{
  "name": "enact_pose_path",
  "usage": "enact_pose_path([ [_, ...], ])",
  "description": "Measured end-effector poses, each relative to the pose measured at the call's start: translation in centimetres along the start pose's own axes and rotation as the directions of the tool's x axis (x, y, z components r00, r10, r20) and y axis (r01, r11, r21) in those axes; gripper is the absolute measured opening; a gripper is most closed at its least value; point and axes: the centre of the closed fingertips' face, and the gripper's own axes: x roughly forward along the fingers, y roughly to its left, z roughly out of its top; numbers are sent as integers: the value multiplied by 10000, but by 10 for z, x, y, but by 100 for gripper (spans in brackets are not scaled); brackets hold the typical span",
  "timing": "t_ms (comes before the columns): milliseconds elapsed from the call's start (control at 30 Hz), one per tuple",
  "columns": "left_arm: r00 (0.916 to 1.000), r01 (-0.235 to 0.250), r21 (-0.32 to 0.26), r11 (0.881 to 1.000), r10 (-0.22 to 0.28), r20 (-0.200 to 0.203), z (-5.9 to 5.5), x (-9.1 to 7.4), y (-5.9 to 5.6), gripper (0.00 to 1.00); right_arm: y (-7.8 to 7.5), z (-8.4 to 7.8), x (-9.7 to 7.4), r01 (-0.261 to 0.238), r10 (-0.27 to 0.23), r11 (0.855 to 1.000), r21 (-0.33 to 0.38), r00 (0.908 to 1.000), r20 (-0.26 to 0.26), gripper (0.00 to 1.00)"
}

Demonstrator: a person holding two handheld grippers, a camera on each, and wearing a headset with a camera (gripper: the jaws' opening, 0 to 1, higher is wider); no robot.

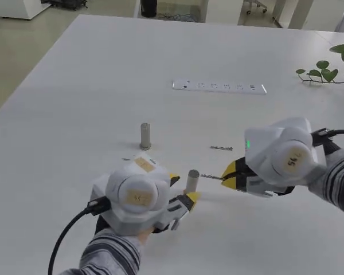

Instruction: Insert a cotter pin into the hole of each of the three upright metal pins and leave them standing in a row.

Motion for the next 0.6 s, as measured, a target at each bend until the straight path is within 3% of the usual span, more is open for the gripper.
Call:
enact_pose_path([
  [233, 9994, -345, -116, 9993, 344, -105, 0, 12, 9, 24, -2, -5, 5, -121, 121, 9999, -5, 9999, -98, 0],
  [600, 9996, -227, -492, 9985, 217, -205, -3, 25, 4, 19, -3, -7, 7, -262, 257, 9995, -180, 9993, -258, 0],
])
